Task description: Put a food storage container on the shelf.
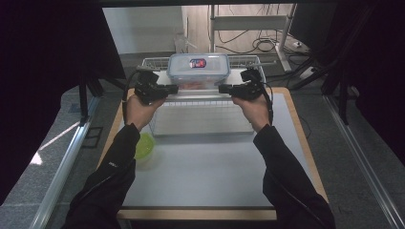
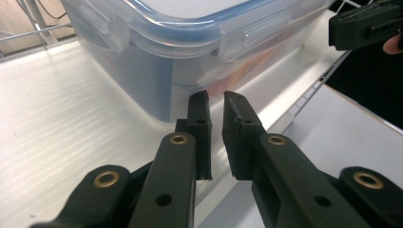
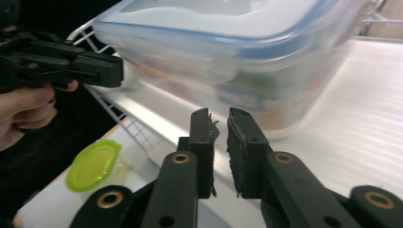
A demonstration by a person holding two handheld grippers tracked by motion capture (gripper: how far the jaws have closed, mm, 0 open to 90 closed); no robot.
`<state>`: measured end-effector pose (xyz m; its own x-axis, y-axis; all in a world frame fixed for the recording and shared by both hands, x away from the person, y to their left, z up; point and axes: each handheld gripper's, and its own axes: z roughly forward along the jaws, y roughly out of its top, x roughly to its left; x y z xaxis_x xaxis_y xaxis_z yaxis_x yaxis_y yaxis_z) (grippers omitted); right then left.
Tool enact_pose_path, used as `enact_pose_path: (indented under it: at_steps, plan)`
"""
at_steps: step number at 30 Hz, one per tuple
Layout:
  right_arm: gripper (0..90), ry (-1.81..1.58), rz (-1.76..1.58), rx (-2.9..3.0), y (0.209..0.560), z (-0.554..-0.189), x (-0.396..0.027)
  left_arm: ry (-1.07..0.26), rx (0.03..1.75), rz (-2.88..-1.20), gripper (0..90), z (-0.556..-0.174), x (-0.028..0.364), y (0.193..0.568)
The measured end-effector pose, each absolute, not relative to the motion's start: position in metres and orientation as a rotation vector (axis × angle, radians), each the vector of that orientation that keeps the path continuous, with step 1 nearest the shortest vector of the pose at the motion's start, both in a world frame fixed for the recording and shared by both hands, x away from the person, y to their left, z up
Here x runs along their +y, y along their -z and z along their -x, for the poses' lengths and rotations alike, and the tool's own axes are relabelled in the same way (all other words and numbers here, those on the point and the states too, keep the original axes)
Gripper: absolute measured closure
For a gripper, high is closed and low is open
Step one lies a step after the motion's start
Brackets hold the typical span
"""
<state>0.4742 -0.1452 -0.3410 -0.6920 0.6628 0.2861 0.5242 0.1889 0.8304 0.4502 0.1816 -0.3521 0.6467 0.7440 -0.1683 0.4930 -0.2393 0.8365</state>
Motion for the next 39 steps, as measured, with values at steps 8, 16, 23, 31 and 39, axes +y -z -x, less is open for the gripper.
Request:
enact_pose_path:
  at_steps: [8,16,23,31,39]
  plan:
    - [80.2,-1.514,-1.159,2.307,0.345,-0.472,-0.149,-0.308,0.944,-1.879,76.3,-0.438,0.182,0.355]
    - [65.9,-1.515,-1.085,2.307,0.351,-0.45,-0.157,-0.319,0.877,-1.894,59.8,-0.404,0.187,0.363]
    - [50.2,-1.474,-1.008,2.311,0.366,-0.424,-0.161,-0.382,0.842,-1.911,43.9,-0.377,0.189,0.377]
    - [36.5,-1.424,-0.962,2.322,0.388,-0.4,-0.163,-0.444,0.853,-1.939,29.5,-0.354,0.192,0.398]
    - [23.1,-1.379,-0.931,2.31,0.409,-0.382,-0.171,-0.46,0.862,-1.939,17.3,-0.337,0.197,0.419]
